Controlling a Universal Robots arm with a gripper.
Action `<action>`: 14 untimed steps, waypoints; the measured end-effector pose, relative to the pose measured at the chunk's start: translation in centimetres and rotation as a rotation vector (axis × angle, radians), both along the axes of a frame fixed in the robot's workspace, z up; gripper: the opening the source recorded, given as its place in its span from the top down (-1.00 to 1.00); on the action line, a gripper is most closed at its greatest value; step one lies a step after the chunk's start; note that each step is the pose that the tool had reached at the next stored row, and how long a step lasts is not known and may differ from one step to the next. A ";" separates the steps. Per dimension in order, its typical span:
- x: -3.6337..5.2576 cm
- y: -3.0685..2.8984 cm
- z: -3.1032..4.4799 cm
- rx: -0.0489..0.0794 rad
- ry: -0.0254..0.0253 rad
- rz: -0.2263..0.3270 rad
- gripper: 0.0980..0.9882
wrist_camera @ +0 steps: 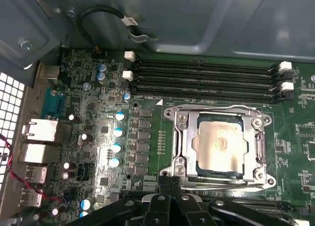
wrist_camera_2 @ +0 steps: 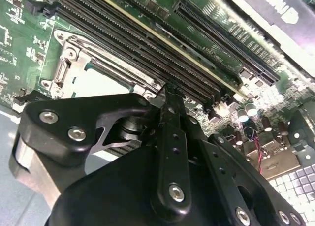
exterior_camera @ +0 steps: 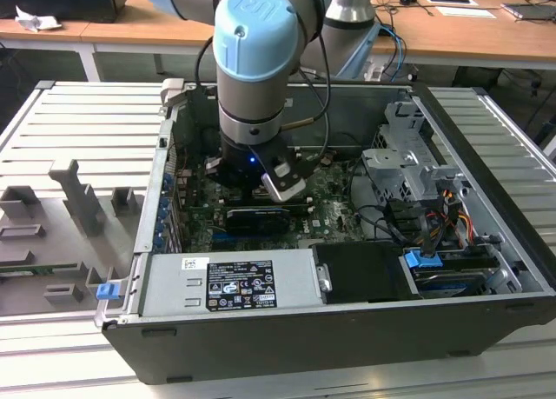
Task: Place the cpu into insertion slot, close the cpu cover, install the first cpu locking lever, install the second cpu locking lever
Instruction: 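Install the second cpu locking lever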
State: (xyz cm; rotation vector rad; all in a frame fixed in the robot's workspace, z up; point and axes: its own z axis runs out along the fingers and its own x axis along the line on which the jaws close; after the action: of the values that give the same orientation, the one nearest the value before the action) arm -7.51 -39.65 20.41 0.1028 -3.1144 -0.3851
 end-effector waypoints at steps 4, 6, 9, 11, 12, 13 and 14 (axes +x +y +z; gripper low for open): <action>-0.06 -0.01 -0.44 0.015 0.0003 0.000 0.98; -0.08 0.00 -0.62 0.027 -0.0002 0.000 0.98; -0.19 -0.01 -0.83 0.035 0.0000 0.000 0.98; -0.32 0.00 -0.86 0.038 0.0000 0.000 0.98; -0.36 -0.01 -0.79 0.038 0.0001 0.000 0.98; -0.36 -0.01 -0.66 0.038 0.0001 0.000 0.98; -0.36 0.00 -0.47 0.039 -0.0002 0.000 0.98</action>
State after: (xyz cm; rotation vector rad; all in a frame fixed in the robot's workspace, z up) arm -7.87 -39.65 19.94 0.1033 -3.1077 -0.4457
